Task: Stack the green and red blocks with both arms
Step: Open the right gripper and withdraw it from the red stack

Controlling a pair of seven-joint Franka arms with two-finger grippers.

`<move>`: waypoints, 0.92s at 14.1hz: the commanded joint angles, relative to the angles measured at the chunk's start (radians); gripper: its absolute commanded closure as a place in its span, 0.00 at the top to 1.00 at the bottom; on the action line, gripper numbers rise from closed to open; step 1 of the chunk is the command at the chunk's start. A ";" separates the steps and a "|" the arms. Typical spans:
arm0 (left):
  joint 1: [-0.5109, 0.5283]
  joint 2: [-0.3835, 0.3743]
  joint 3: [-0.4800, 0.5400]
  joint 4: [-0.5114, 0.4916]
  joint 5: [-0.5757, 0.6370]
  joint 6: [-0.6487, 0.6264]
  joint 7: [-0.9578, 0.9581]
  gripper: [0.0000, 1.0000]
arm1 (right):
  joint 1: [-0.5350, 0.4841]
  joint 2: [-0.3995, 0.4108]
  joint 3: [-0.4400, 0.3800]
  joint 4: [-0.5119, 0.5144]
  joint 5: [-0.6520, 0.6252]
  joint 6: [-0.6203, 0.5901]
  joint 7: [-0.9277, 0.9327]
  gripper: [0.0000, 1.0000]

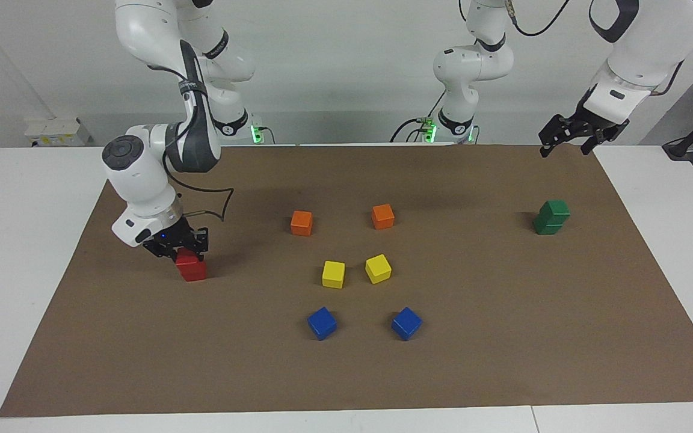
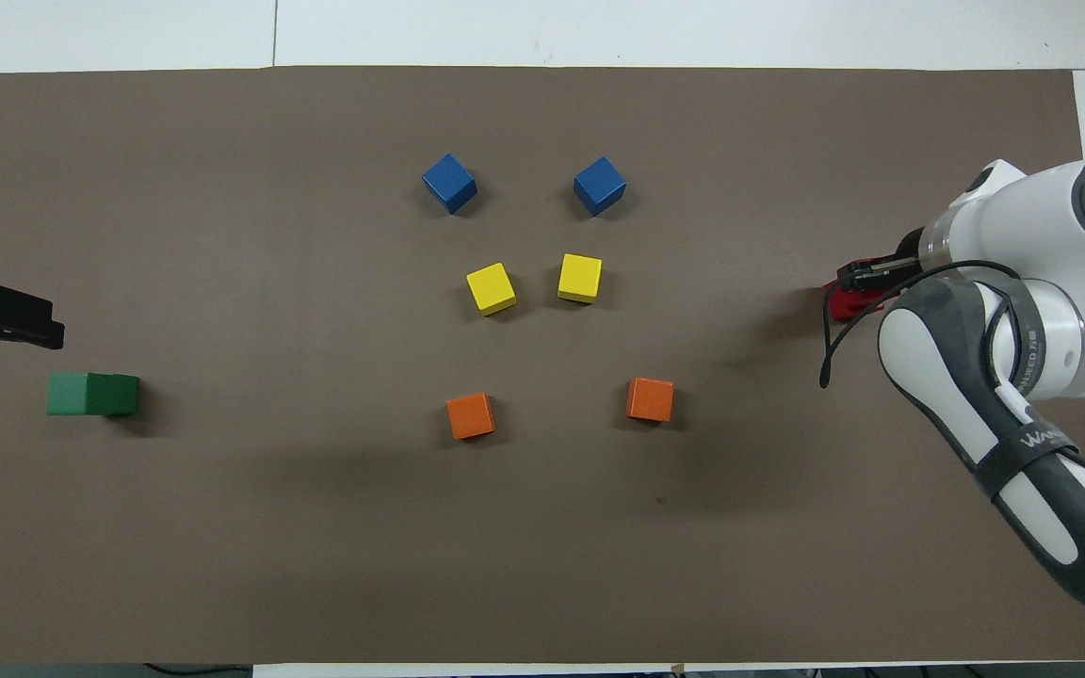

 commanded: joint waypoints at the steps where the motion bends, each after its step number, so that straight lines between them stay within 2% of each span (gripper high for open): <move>1: -0.027 -0.011 0.022 0.013 0.013 -0.008 -0.016 1.00 | -0.019 -0.028 0.001 -0.024 0.018 -0.006 -0.050 0.00; 4: -0.027 -0.034 0.024 -0.034 0.016 0.036 -0.011 1.00 | -0.017 -0.027 -0.005 -0.027 0.018 0.005 -0.050 0.00; 13: -0.054 -0.020 0.065 -0.018 0.013 0.085 -0.006 1.00 | -0.012 -0.028 -0.005 -0.043 0.018 0.019 -0.042 0.00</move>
